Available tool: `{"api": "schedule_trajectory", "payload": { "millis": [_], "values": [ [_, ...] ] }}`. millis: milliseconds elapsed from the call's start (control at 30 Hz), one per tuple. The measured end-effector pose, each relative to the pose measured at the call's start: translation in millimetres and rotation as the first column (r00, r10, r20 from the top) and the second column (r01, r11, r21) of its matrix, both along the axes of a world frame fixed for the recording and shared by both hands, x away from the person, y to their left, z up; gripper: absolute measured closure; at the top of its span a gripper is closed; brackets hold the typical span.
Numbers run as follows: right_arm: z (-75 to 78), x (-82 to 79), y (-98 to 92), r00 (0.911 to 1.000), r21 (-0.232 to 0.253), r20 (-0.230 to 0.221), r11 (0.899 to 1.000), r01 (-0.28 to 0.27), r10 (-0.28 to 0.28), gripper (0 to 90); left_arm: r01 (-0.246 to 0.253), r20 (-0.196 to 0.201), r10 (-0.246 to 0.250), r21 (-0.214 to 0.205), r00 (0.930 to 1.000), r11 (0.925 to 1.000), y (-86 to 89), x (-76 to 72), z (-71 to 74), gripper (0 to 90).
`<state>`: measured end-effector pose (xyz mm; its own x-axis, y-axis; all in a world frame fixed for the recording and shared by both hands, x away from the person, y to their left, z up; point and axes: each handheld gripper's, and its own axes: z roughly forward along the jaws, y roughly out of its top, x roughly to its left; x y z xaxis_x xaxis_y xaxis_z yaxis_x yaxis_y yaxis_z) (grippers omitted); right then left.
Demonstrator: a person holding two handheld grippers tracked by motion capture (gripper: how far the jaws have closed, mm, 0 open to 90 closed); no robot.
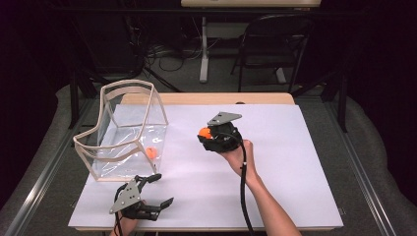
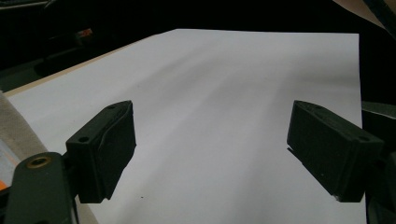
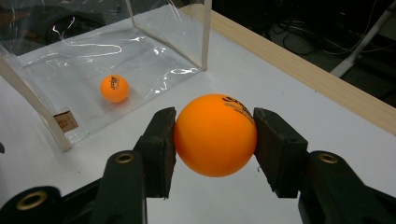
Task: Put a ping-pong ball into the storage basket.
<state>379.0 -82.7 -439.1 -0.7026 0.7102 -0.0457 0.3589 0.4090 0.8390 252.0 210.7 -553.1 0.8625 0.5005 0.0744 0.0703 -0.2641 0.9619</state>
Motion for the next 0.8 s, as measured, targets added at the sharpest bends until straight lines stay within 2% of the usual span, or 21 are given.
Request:
{"api": "schedule_trajectory", "payload": {
  "millis": [800],
  "values": [
    [26.4,8.8,14.9,0.9993,0.009,0.015,0.999,-0.034,0.034,50.8,0.0,0.001,0.0,-0.001,1.0,1.0,0.2,0.0,0.1,15.6]
  ]
}}
